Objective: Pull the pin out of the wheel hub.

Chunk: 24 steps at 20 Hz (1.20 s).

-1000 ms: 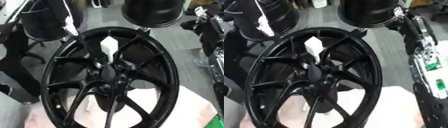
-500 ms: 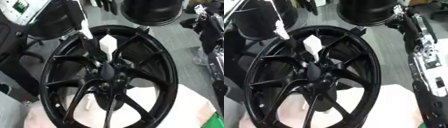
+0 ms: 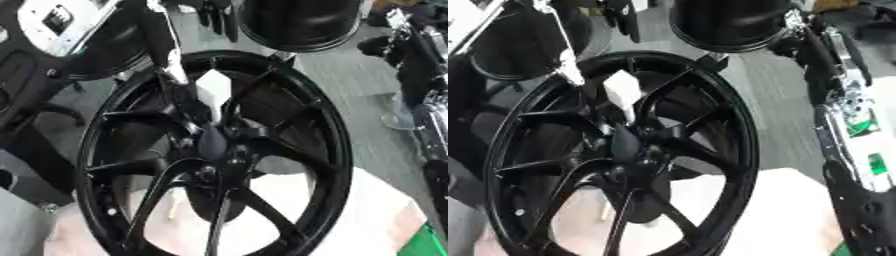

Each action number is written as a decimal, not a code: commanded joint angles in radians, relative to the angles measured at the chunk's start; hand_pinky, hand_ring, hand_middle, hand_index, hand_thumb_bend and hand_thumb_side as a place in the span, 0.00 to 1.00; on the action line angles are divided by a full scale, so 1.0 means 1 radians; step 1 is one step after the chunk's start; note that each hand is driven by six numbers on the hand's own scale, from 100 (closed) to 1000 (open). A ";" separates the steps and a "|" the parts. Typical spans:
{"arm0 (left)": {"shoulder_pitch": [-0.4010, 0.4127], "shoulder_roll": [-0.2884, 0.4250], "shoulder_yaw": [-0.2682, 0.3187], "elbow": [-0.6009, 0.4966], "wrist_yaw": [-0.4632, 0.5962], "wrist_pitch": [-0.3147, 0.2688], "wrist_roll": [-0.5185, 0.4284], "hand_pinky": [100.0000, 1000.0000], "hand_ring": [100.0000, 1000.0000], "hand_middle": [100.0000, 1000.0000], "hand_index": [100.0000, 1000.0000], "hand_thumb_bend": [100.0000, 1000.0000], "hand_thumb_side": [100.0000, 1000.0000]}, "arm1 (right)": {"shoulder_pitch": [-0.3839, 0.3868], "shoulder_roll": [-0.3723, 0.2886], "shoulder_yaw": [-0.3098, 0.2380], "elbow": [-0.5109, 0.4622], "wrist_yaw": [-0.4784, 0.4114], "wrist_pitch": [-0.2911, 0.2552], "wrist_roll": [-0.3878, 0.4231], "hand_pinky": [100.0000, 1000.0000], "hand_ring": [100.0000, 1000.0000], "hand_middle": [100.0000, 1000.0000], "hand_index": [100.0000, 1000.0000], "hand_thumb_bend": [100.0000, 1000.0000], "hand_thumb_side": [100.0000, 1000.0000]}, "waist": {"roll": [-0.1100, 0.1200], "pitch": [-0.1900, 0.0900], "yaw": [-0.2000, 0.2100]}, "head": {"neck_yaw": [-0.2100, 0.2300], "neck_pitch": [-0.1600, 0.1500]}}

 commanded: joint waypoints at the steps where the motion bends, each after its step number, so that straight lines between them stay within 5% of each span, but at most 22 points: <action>1: -0.018 0.006 0.003 0.006 0.005 0.002 0.000 0.82 0.78 0.72 0.73 0.64 0.06 | -0.020 -0.006 -0.004 -0.018 -0.005 0.001 -0.003 0.71 0.54 0.71 0.69 0.00 0.55 | -0.006 -0.021 -0.002 | -0.008 0.002; 24: 0.007 -0.011 -0.021 0.059 -0.001 0.004 0.000 0.79 0.71 0.66 0.69 0.56 0.02 | -0.032 0.002 -0.005 -0.021 -0.006 0.002 -0.001 0.71 0.54 0.71 0.69 0.00 0.55 | -0.010 -0.009 -0.014 | -0.002 0.018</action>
